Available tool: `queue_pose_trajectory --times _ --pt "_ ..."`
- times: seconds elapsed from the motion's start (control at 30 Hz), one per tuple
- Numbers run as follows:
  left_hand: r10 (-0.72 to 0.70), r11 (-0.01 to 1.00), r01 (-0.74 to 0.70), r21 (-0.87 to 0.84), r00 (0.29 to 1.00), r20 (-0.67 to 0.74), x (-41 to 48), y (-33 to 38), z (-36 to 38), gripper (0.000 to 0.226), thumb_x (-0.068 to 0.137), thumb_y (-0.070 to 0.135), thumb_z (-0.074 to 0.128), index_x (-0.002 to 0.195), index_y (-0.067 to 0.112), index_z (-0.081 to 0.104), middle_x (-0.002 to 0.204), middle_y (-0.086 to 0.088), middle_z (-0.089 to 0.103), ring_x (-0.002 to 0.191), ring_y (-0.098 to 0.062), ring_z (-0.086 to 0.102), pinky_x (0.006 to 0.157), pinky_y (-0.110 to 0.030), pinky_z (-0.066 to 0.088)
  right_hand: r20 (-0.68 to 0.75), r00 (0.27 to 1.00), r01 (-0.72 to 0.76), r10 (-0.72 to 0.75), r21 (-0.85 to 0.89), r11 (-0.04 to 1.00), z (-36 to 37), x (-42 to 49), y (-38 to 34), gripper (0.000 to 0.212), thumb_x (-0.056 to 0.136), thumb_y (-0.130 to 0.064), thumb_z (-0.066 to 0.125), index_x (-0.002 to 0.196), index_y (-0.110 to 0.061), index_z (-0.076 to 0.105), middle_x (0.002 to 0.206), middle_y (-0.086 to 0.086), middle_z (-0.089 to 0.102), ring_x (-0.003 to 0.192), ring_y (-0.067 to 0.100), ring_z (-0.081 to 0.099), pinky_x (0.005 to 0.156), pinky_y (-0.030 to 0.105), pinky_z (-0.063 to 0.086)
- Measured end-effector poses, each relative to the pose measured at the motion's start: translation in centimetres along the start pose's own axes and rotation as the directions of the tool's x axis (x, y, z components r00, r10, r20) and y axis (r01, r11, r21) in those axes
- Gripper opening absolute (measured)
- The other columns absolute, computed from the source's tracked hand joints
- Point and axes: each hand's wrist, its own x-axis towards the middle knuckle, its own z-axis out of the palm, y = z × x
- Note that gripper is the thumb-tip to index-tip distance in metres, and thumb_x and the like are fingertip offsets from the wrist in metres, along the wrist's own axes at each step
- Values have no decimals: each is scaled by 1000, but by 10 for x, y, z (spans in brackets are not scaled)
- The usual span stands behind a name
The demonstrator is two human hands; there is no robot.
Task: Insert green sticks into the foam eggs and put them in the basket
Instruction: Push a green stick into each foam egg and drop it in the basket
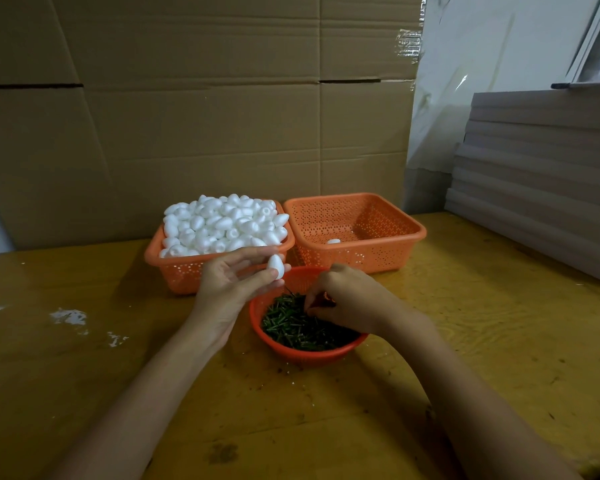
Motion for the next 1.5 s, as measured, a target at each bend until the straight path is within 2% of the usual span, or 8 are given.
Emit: queue_pose_trajectory --times 0.17,0.37,0.73,0.87,0.97,1.17,1.3,1.5 --pt "20 999 -19 -43 1000 19 -1 3 1 39 76 11 86 114 20 81 119 -17 78 110 -37 77 81 -30 65 44 999 -14 11 57 998 -1 1 -1 17 96 -25 73 111 -28 79 119 -10 74 114 13 63 101 37 52" --pt "23 1000 -23 -7 1000 -1 -2 3 2 36 69 16 92 104 17 83 116 -17 78 109 -38 77 81 -30 65 66 998 -30 25 69 997 -2 0 -3 16 95 -21 74 107 -28 80 115 -10 75 108 11 67 99 35 53" --pt "41 996 -39 75 999 -26 1 0 -3 34 76 17 93 107 25 82 117 -12 80 114 -28 75 89 -31 63 79 997 -28 25 25 999 -1 0 -4 10 101 -22 62 109 -16 65 112 3 68 103 23 63 93 45 52" --pt "40 996 -39 80 999 -12 1 0 -3 35 75 18 91 108 23 82 116 -12 80 117 -28 74 97 -36 61 71 997 -13 7 79 997 -2 -1 -3 13 98 -18 69 109 -23 73 116 -6 72 110 15 65 98 38 52" --pt "36 998 -36 55 999 2 0 1 -1 36 75 18 91 109 23 83 116 -14 80 117 -27 75 96 -33 62 85 996 -17 10 71 997 -2 0 -2 17 97 -23 70 113 -27 77 118 -10 74 111 12 66 99 35 52" --pt "51 994 -52 94 999 12 1 1 0 32 89 -6 75 104 21 85 115 -15 80 105 -28 75 91 -30 62 122 992 -40 27 103 994 -5 0 -2 17 99 -23 69 112 -28 79 117 -11 75 110 12 66 99 37 52" --pt "45 996 -46 76 999 9 1 0 -1 26 82 5 83 103 20 85 115 -14 79 99 -26 76 95 -34 63 139 990 -31 15 113 993 -5 -1 -3 19 101 -22 66 116 -26 77 122 -7 73 114 14 63 99 34 48" --pt "34 997 -34 75 999 -6 1 -3 -2 37 75 14 87 112 18 81 116 -15 80 114 -29 75 98 -36 62 156 988 -22 2 124 992 -6 -1 -2 16 103 -20 64 114 -21 75 122 -3 70 114 14 59 95 29 44"
